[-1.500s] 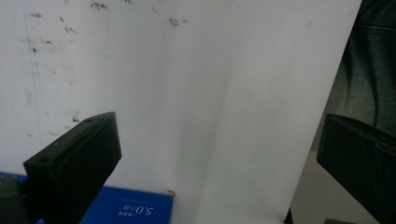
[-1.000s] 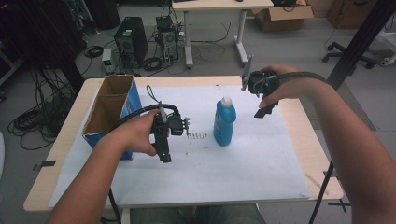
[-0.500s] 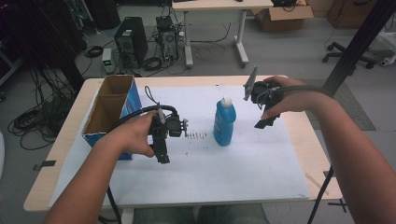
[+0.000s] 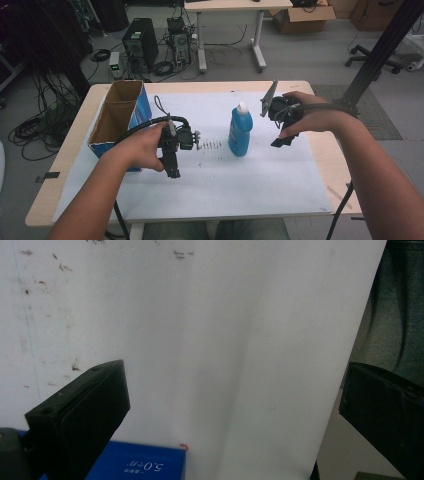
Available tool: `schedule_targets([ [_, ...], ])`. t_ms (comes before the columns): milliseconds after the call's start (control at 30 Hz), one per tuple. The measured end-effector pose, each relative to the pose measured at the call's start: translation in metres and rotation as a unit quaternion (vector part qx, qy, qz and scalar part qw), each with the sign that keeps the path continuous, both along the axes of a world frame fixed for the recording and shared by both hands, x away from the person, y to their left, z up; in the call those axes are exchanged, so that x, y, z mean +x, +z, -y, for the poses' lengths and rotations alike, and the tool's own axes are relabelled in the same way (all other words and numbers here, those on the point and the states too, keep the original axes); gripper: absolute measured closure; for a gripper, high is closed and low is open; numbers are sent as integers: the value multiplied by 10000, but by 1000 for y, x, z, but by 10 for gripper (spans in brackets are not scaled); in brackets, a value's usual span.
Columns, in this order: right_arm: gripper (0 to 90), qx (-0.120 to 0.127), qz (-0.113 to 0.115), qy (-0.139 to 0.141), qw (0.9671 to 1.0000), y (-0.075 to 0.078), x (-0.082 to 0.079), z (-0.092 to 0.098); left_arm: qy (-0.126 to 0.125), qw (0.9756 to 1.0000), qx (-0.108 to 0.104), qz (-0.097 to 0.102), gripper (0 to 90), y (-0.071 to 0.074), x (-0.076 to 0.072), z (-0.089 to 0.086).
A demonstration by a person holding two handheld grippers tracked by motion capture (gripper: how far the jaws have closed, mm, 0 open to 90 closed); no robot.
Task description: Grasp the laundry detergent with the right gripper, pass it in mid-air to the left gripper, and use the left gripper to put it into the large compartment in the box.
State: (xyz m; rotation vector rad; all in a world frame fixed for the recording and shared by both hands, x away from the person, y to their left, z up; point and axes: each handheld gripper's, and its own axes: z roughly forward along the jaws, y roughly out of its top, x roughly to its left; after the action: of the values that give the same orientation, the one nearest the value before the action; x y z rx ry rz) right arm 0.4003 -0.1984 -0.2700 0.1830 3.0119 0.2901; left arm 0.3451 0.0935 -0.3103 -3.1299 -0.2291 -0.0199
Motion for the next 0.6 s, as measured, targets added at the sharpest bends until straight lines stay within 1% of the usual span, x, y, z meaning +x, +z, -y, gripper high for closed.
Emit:
schedule_targets([
  [67,41,59,23,-24,10000,-2,-2,0,8,10000,0,-2,2,1,-1,-1],
  [133,42,149,-17,-69,9999,-6,-5,1,3,10000,6,5,2,1,-1,-1],
  [333,41,354,23,-361,9987,-21,-12,2,-88,10000,18,9,2,1,-4,0],
  [500,41,509,128,-619,9967,-30,-16,2,-171,9998,4,32,2,3,-5,1],
  [600,39,645,204,-791,9946,-34,-19,1,-230,9997,3,38,2,3,-5,2],
])
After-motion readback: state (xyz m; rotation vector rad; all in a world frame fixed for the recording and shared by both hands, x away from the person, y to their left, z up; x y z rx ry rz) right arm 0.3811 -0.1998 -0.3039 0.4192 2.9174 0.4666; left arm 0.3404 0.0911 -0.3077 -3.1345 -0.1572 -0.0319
